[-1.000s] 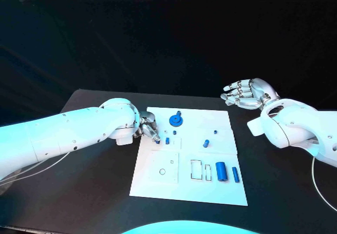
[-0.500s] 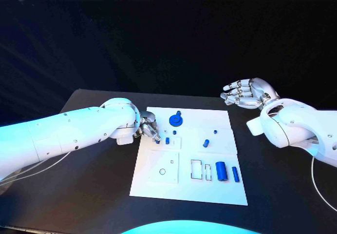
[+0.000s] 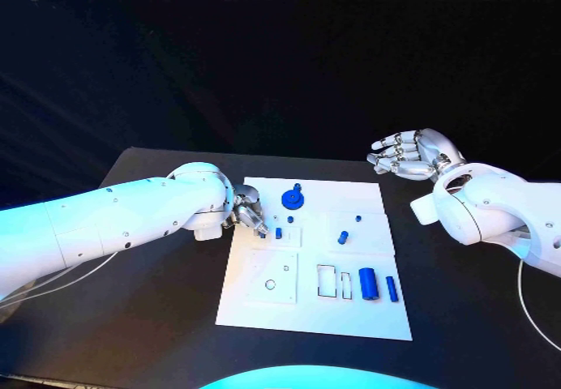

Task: Assemble the parts on the task board

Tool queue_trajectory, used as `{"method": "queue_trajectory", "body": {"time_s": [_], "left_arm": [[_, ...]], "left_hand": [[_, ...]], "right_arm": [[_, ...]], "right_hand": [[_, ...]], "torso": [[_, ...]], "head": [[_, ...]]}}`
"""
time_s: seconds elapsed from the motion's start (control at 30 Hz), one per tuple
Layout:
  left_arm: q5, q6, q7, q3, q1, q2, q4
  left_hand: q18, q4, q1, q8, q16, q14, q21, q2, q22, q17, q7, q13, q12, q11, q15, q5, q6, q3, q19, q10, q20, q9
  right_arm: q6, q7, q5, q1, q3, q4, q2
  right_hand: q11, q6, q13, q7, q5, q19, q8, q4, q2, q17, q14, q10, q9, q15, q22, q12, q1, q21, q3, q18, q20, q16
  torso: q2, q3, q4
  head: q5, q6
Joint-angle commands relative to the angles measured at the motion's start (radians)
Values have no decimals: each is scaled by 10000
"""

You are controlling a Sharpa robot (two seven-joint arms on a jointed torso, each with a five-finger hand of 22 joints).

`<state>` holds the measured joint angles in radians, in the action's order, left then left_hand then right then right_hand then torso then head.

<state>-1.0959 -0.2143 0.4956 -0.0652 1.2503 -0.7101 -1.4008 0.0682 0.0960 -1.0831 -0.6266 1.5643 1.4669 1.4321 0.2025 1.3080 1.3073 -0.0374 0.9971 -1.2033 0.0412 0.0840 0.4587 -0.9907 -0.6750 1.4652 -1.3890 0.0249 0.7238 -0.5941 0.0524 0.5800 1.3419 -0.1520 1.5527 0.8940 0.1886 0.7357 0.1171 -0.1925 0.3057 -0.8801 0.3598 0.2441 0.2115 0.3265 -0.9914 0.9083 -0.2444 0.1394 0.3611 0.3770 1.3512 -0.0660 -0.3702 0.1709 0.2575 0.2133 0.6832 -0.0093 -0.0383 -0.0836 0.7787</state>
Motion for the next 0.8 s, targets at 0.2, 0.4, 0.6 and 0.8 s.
{"method": "queue_trajectory", "body": {"time_s": [0.2, 0.4, 0.6, 0.8], "left_arm": [[28, -324, -9, -32, -41, 1, -32], [31, -304, 2, -32, -41, -10, -18], [-1, -204, 13, -33, -41, -17, 13], [-28, -60, 20, -32, -41, -34, 49]], "left_hand": [[-151, -561, 107, 3, 65, 1039, 53, 16, 172, 2635, 163, 26, -52, 38, 85, -71, -71, -418, 14, -71, -52, -20], [-150, -378, 193, 53, 65, 1039, 44, 25, 168, 2635, 193, 34, -31, 62, 106, -134, -124, -44, 13, -68, -74, -51], [-154, 173, 425, 182, 65, 1039, 37, 15, 180, 2635, 215, 74, -4, 81, 130, -261, -246, 812, 20, -53, -97, -136], [-151, 622, 505, 272, 65, 1039, 21, 2, 170, 2635, 208, 84, 27, 76, 130, -349, -311, 1418, 17, -33, -107, -187]], "right_arm": [[137, 155, 9, -5, 1, 14, 1], [131, 155, 7, -5, 1, 22, 8], [117, 155, 4, -5, 1, 27, 14], [104, 154, 2, -5, 1, 30, 27]], "right_hand": [[36, -85, -26, -656, 35, 78, -47, -68, 13, -20, -34, 35, 14, 78, -37, -69, -96, 45, 2, 118, 41, -58], [39, -84, -54, -658, 34, 107, -46, -74, 11, -41, -38, 36, 20, 83, -83, -75, -104, 49, 8, 116, 50, -82], [46, -89, -116, -664, 34, 181, -48, -88, 8, -88, -49, 37, 37, 95, -188, -86, -122, 52, 23, 115, 69, -135], [56, -92, -212, -672, 35, 324, -45, -114, 1, -166, -58, 49, 62, 117, -360, -93, -141, 54, 48, 114, 102, -223]], "torso": [[1, -6, -7], [0, -2, -1], [2, 1, 1], [4, -1, 2]], "head": [[-7, 0], [-9, 5], [-10, -8], [1, -23]]}}
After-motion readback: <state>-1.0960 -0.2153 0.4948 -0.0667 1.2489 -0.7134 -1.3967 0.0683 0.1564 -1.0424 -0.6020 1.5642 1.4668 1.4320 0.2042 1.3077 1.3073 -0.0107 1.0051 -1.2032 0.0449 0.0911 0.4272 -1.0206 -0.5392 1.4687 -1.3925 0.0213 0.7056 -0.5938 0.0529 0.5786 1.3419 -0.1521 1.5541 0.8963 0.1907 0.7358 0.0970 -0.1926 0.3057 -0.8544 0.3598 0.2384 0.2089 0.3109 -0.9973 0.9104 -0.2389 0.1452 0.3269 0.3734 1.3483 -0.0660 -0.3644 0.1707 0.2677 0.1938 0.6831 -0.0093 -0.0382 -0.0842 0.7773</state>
